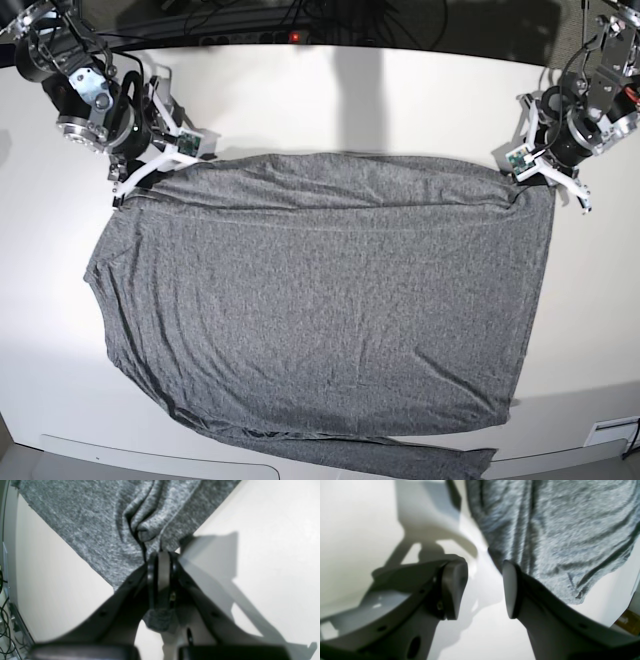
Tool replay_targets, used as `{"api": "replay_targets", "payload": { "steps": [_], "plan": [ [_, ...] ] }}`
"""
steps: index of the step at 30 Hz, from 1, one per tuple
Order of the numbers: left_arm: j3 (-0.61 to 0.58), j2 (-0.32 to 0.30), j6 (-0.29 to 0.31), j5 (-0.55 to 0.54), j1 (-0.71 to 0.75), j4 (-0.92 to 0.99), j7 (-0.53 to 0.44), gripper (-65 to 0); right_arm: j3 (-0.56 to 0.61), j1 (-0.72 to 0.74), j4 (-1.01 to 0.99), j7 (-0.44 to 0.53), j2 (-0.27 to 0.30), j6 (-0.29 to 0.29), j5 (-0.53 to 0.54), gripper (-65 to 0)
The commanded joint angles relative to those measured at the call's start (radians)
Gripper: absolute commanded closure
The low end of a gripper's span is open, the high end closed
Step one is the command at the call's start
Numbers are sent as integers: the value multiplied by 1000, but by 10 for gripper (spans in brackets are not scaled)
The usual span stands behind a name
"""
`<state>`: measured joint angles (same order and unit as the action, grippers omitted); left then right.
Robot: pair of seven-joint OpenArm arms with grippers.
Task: Fold the T-shirt properly
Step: 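Adjust both grippers' grip along the collar edge of the shirt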
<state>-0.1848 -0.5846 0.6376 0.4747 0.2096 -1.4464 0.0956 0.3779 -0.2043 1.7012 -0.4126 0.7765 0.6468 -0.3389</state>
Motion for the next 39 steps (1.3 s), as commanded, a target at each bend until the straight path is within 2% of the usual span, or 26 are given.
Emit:
{"api": "replay_targets", "payload": {
  "steps": [1,8,18,20,24,26,28,30,33,35,37,39],
  "plan": [
    [-9,-6,60,31,11,12,73,0,5,19,-9,5,16,-1,-3,-276],
    [-9,-6,60,31,11,12,119,0,86,143,-134,9,-4,-1,-2,-276],
    [-9,-6,60,31,11,12,121,0,208,249,-248,-26,-48,16,-3,-271],
    [-9,-6,60,31,11,12,120,0,212,251,-248,-49,-49,22,-1,-204],
    [-9,-6,60,30,11,12,120,0,211,252,-248,-103,-47,18,-2,-3],
    [-8,-7,60,16,11,12,120,0,211,251,-248,-105,-47,-9,-2,0],
    [-8,-14,60,-47,12,11,121,0,211,251,-248,-106,-47,-43,-1,0],
    [-5,-34,60,-147,25,-1,120,0,211,250,-244,-127,-34,-57,11,0],
    [-5,-89,60,-283,74,-60,120,0,211,236,-221,-188,21,-63,105,0],
    [-5,-125,60,-323,114,-111,120,0,209,216,-195,-200,68,-67,163,0],
    [-5,-151,55,-338,154,-160,121,0,190,180,-170,-205,105,-67,175,0],
    [-5,-165,16,-338,189,-203,121,0,159,134,-145,-206,126,-67,176,0]
  ]
}}
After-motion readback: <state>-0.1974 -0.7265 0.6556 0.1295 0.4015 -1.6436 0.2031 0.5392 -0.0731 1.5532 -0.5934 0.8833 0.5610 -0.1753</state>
